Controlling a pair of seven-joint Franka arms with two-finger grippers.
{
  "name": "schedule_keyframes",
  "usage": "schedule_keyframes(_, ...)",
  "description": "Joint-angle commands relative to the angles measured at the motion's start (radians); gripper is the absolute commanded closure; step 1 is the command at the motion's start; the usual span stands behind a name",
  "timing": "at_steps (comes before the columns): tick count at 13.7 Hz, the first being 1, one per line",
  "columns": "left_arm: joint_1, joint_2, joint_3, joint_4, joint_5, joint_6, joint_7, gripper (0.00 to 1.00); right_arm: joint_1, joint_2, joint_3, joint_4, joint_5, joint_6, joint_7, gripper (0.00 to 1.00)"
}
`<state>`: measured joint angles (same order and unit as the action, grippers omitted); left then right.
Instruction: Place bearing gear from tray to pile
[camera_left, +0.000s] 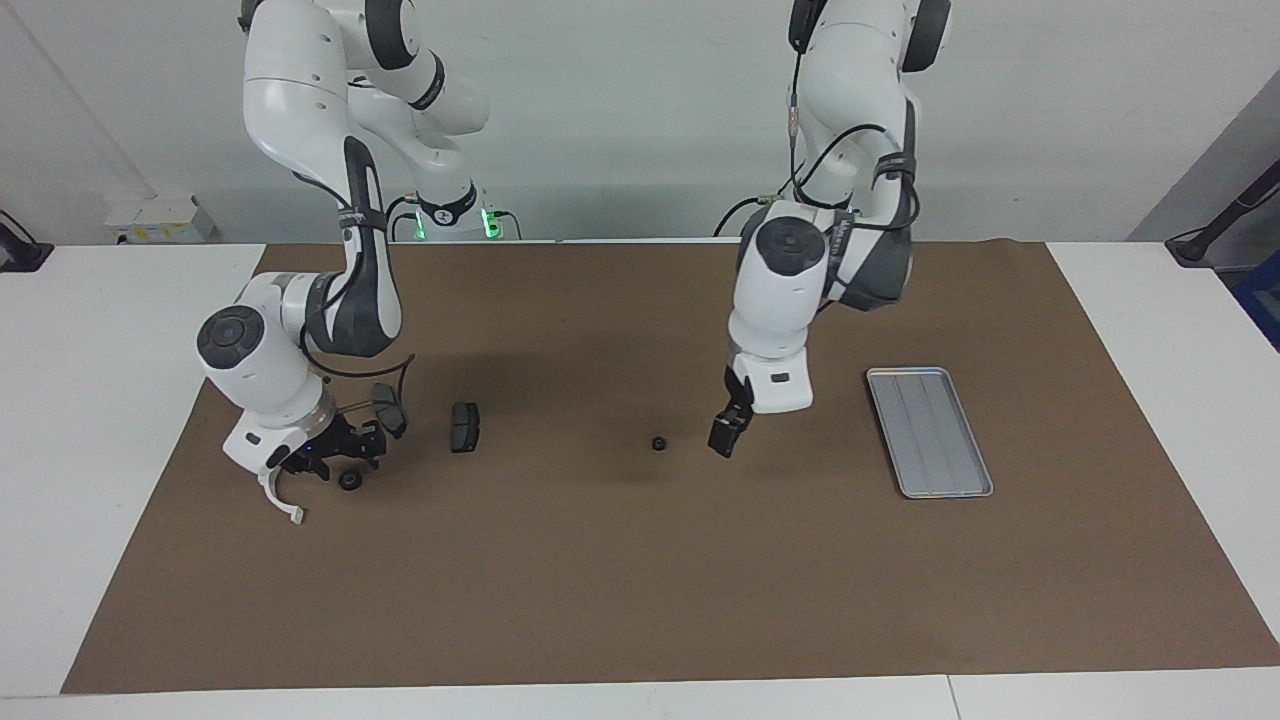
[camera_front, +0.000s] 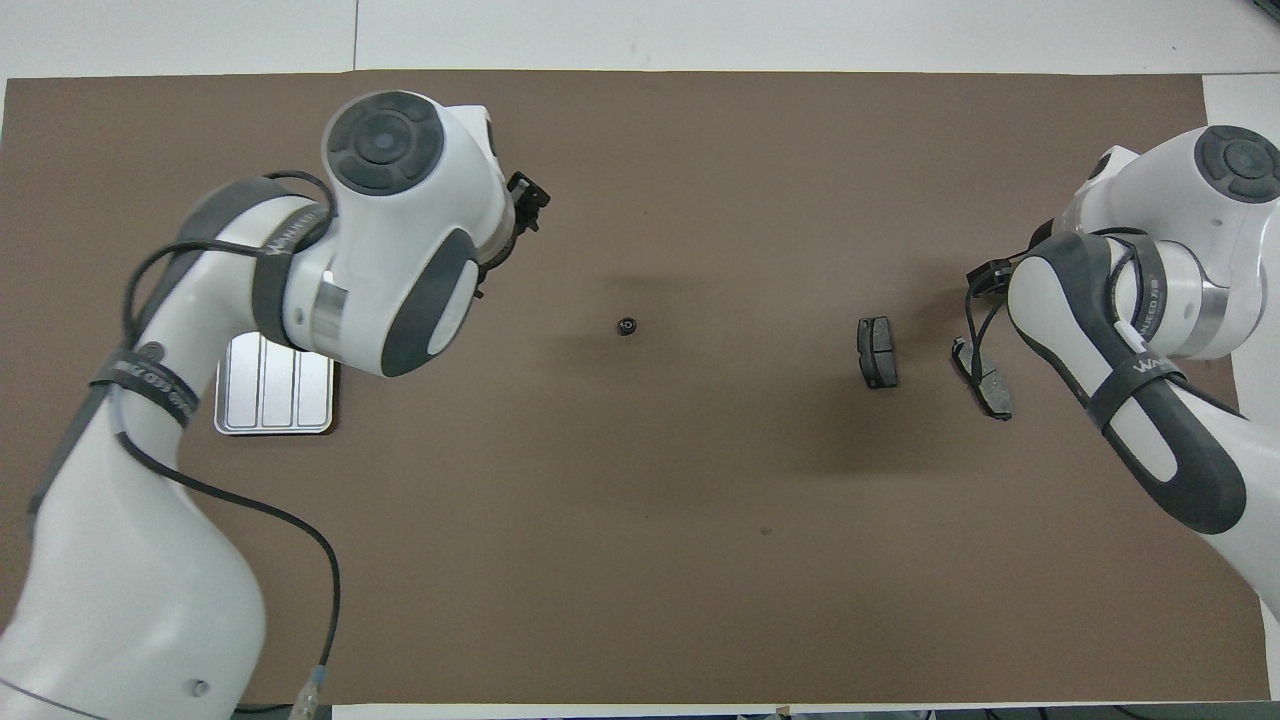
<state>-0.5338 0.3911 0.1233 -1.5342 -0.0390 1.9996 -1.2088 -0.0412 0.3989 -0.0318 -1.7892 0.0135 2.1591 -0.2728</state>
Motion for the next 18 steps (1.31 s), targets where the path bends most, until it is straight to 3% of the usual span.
schedule_keyframes(1, 0.095, -0.093, -0.013, -0.029, 0.01, -0.097, 0.171, 0.0, 0.035, -0.078, 0.036, 0.057, 0.002, -0.134, 0.108, 0.0)
schedule_keyframes(4, 0.175, -0.144, -0.011, -0.029, 0.01, -0.171, 0.352, 0.0, 0.131, -0.091, 0.036, 0.145, -0.015, -0.199, 0.211, 0.0)
schedule_keyframes(9, 0.276, -0.219, -0.01, -0.027, 0.01, -0.292, 0.588, 0.0, 0.334, -0.077, 0.036, 0.194, -0.04, -0.179, 0.417, 0.04)
schedule_keyframes(12, 0.352, -0.268, -0.01, -0.032, 0.01, -0.37, 0.773, 0.0, 0.473, -0.008, 0.036, 0.224, -0.05, -0.174, 0.605, 0.04)
schedule_keyframes(15, 0.406, -0.336, -0.01, -0.084, 0.01, -0.4, 0.894, 0.0, 0.533, 0.089, 0.036, 0.329, -0.047, -0.165, 0.717, 0.04)
schedule_keyframes(18, 0.417, -0.382, -0.011, -0.144, 0.011, -0.4, 0.911, 0.0, 0.604, 0.236, 0.036, 0.488, -0.052, -0.159, 0.808, 0.04)
